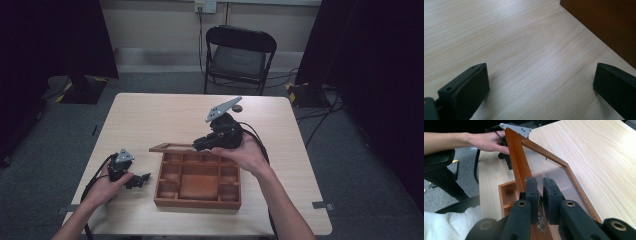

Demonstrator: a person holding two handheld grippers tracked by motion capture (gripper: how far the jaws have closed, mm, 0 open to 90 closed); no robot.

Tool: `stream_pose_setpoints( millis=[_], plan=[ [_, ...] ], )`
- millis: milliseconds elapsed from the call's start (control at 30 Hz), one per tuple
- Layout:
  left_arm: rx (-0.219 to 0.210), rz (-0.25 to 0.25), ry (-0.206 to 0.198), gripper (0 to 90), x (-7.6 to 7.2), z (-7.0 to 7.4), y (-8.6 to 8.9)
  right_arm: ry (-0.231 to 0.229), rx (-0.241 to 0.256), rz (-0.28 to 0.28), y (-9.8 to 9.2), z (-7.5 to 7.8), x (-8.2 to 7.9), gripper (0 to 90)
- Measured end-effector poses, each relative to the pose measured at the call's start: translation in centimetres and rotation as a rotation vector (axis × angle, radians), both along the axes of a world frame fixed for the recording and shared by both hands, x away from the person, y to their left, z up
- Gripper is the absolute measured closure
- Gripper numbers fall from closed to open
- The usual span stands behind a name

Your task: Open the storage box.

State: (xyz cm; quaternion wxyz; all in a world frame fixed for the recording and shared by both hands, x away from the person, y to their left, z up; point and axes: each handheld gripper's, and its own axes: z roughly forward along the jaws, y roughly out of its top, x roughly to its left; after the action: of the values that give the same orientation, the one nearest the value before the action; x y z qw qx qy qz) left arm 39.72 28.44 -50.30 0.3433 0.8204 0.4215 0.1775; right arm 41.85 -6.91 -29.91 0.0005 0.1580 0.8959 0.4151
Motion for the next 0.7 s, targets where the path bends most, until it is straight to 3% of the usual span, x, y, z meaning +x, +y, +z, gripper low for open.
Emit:
stream_pose_setpoints(
  millis=[700],
  plan=[
    [0.002, 0.0, -0.001, 0.0, 0.0, 0.01, 0.01, -0.003, -0.002, 0.0, 0.03, 0.1, 0.06, 83.8]
  ],
)
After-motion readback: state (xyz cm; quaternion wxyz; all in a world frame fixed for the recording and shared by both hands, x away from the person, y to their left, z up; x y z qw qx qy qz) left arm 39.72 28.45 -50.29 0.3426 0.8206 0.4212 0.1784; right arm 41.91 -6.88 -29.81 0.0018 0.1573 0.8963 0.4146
